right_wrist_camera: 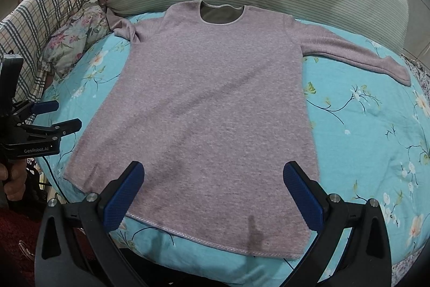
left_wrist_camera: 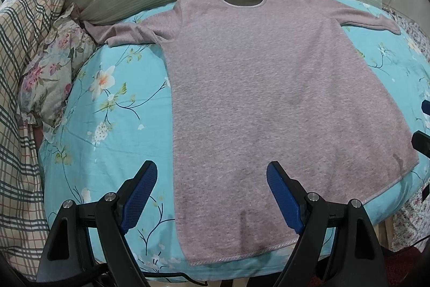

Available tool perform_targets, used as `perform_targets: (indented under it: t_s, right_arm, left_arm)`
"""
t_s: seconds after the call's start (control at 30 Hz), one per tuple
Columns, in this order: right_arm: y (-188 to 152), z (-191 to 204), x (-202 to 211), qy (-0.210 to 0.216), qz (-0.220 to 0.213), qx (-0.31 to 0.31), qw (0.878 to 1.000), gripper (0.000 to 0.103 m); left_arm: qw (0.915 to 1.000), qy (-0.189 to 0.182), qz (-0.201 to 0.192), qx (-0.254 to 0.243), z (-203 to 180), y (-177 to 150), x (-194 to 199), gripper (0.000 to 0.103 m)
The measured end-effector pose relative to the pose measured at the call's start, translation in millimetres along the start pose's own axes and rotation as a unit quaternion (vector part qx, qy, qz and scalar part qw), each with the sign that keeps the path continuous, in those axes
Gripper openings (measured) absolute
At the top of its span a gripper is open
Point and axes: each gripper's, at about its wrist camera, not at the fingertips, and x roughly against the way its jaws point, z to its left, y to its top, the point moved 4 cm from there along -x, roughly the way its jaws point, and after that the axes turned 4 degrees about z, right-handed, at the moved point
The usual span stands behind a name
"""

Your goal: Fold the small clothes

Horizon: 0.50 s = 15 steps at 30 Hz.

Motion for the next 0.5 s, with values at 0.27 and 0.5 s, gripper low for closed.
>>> perform_targets:
  t_s: [0.27,0.5]
  right_arm:
    - [4.7,-0.8,-4.2,0.015,0.008,-0.014,1.0,0.103]
    - [7.7,-5.2,-11.0,0.015,0.01,-0.019,1.0,0.103]
  left_arm:
    - [1.0,-0.006,0.007,0.0,-2.5,3.6,-3.9,0.084]
    - [0.9999,0.0,0.009,-0.007,-4.8,9.4,-11.5,0.084]
